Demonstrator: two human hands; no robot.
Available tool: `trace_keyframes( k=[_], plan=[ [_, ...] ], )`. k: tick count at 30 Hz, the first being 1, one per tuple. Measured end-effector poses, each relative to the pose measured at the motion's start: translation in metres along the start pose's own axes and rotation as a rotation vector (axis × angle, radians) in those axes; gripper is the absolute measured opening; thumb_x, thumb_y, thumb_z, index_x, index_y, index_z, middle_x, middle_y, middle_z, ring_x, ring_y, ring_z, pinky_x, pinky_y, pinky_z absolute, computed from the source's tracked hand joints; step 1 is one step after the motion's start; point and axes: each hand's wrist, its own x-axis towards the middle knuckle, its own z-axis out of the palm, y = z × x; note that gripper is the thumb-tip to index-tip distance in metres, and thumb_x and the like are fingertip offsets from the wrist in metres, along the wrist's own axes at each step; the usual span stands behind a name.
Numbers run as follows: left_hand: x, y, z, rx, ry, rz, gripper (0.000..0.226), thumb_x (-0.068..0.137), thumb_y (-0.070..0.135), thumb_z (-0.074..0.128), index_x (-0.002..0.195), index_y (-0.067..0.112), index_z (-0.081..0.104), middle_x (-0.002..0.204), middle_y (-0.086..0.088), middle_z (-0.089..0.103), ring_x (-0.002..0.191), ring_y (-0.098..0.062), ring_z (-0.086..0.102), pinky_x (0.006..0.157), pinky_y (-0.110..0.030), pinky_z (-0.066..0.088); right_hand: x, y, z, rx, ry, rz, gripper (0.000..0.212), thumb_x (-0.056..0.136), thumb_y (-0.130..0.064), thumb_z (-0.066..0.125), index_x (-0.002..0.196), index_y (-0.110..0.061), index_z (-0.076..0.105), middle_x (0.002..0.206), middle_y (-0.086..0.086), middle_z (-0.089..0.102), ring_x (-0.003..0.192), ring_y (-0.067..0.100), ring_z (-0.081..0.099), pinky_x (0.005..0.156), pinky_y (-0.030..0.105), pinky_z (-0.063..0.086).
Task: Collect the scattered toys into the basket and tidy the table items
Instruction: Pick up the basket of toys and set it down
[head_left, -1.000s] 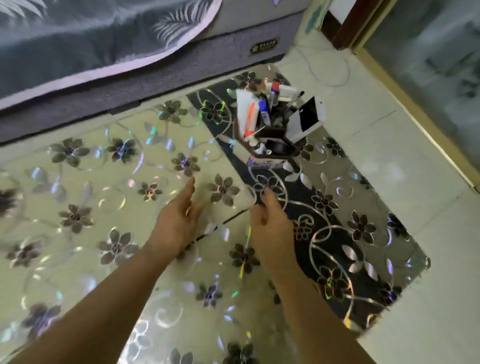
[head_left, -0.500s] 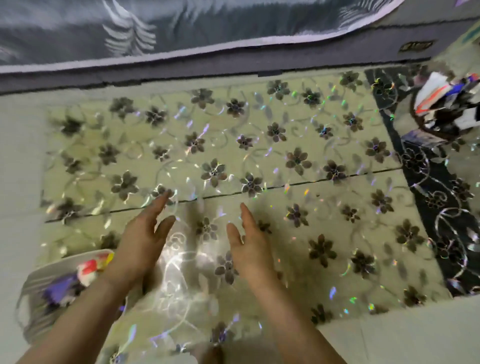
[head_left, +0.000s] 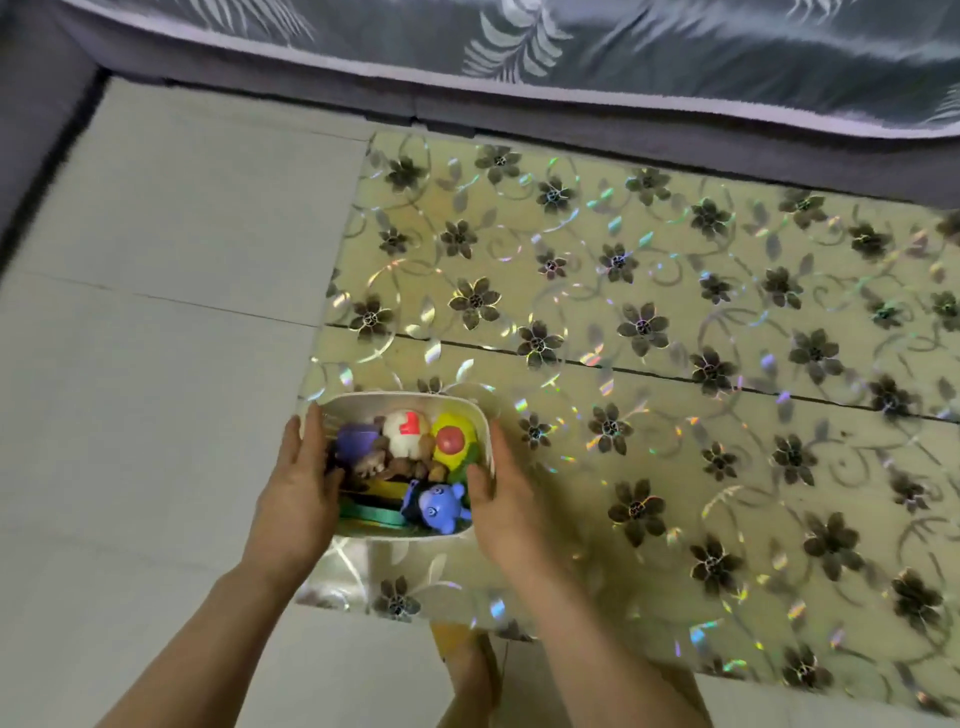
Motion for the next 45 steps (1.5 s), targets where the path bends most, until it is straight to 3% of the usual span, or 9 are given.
trace_keyframes(
  k=[4,10,15,17,22,29,34,40,45],
  plan=[
    [0.007,-0.014,0.003,0.059,-0.016,-0.046,0.095,0.072,-0.008,0.053,0.151,0.022,0.009,0.132,-0.015,0.048,0.105,-0.039,0.055,0.075,-0.036,0.043,0.004,-0.005,0.006,-0.011,0.008,-0.026,0.056,0.099,-0.006,0.037,0.148,-0.030,0.024,0.136,0.005,0.053,0.093,0.010,0.040,0.063,0.012,0.021],
    [0.008,0.006,0.001,0.078,0.025,-0.002,0.090,0.071,-0.013,0.049,0.149,0.021,0.020,0.113,-0.018,0.058,0.092,-0.038,0.056,0.068,-0.029,0.034,0.008,0.008,-0.008,-0.017,0.016,0.031,0.058,0.099,-0.006,0.033,0.148,-0.035,0.022,0.090,0.001,0.053,0.070,0.013,0.045,0.058,0.018,0.032],
    [0.009,0.060,0.011,0.074,0.016,0.099,0.090,0.071,-0.016,0.048,0.149,0.021,0.022,0.127,-0.019,0.055,0.099,-0.040,0.057,0.070,-0.033,0.040,0.007,0.030,-0.056,0.029,0.097,0.060,0.055,0.100,-0.010,0.034,0.147,-0.035,0.024,0.132,0.002,0.054,0.102,0.017,0.052,0.078,0.019,0.033],
    [0.013,0.087,0.018,0.087,-0.013,0.133,0.091,0.071,-0.015,0.046,0.150,0.023,0.019,0.129,-0.017,0.053,0.103,-0.038,0.056,0.075,-0.034,0.042,0.006,0.044,-0.075,0.074,0.137,0.088,0.053,0.100,-0.010,0.033,0.146,-0.035,0.026,0.126,0.001,0.057,0.094,0.015,0.052,0.074,0.021,0.033],
    [0.024,0.182,0.059,0.137,-0.088,0.329,0.095,0.072,-0.007,0.057,0.151,0.027,0.014,0.134,-0.007,0.052,0.107,-0.032,0.057,0.081,-0.033,0.043,0.004,0.094,-0.155,0.150,0.291,0.159,0.053,0.100,-0.008,0.034,0.148,-0.030,0.025,0.135,0.003,0.054,0.111,0.022,0.055,0.074,0.021,0.034],
    [0.023,0.345,0.144,0.218,-0.219,0.587,0.092,0.071,-0.011,0.047,0.150,0.025,0.016,0.139,-0.009,0.046,0.108,-0.038,0.056,0.082,-0.037,0.045,-0.012,0.186,-0.270,0.221,0.547,0.250,0.053,0.102,-0.013,0.035,0.148,-0.034,0.020,0.113,0.002,0.061,0.087,0.016,0.052,0.072,0.024,0.038],
    [0.007,0.482,0.233,0.311,-0.301,0.829,0.088,0.075,-0.006,0.046,0.151,0.026,0.014,0.143,-0.009,0.044,0.113,-0.036,0.055,0.087,-0.036,0.044,-0.040,0.263,-0.367,0.265,0.715,0.346,0.058,0.100,-0.011,0.039,0.151,-0.026,0.015,0.132,0.012,0.057,0.105,0.020,0.057,0.079,0.019,0.036],
    [-0.040,0.648,0.352,0.385,-0.401,1.143,0.078,0.083,-0.002,0.048,0.151,0.019,0.016,0.143,-0.013,0.043,0.120,-0.035,0.050,0.091,-0.039,0.042,-0.061,0.378,-0.468,0.363,0.936,0.468,0.072,0.090,-0.004,0.050,0.149,-0.032,0.019,0.103,0.008,0.065,0.095,0.029,0.061,0.086,0.047,0.052],
    [-0.072,0.740,0.431,0.468,-0.489,1.315,0.074,0.085,-0.001,0.047,0.150,0.020,0.018,0.137,-0.019,0.047,0.117,-0.039,0.052,0.092,-0.046,0.044,-0.072,0.439,-0.527,0.421,1.097,0.492,0.068,0.085,0.009,0.047,0.144,-0.019,0.031,0.105,0.007,0.061,0.096,0.025,0.059,0.082,0.033,0.048]
  ],
)
